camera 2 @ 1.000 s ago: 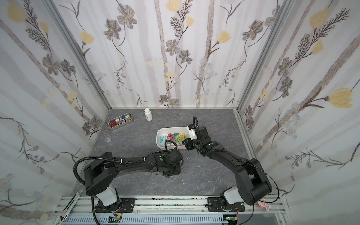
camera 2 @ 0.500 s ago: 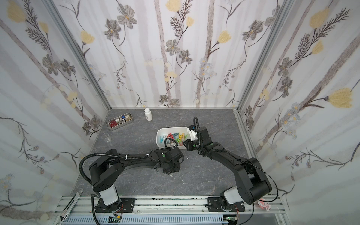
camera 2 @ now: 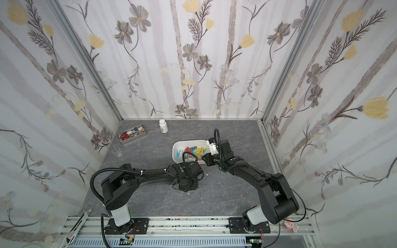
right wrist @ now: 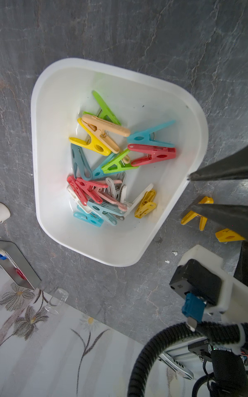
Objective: Put the clothespins into the storage box
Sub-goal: Pick up the clothespin from the center of the board.
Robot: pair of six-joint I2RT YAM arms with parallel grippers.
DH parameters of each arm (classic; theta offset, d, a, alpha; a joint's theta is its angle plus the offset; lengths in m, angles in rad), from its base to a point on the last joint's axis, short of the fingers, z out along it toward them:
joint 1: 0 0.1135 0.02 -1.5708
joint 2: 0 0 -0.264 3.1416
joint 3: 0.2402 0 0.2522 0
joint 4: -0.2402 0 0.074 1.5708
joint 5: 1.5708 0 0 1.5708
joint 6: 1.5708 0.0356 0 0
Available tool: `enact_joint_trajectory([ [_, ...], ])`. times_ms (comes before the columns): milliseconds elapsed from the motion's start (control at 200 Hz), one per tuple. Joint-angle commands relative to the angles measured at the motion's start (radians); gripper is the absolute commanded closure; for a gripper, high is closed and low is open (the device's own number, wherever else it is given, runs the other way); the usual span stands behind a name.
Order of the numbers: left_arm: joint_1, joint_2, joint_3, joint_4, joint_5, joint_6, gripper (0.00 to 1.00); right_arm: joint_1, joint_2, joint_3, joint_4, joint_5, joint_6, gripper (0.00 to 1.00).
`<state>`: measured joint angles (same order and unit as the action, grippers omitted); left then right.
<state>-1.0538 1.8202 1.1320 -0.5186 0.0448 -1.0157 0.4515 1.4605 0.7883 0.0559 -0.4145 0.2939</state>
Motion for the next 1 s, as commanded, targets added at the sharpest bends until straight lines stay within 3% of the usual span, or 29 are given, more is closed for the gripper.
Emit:
enact_joint_trajectory([
  [0,0.002,-0.014,-0.001,-0.037,-0.028,0.02,0.72,0.001,0.003,-0.003,0.027,-0.017,-0.006,0.78],
  [490,0.026,-0.043,-0.031,0.039,-0.005,-0.008,0.63,0.001,0.006,-0.01,0.032,-0.02,-0.006,0.78],
  [994,0.024,0.007,-0.005,-0.009,-0.018,0.012,0.68,-0.002,0.001,-0.026,0.043,-0.026,-0.009,0.78],
])
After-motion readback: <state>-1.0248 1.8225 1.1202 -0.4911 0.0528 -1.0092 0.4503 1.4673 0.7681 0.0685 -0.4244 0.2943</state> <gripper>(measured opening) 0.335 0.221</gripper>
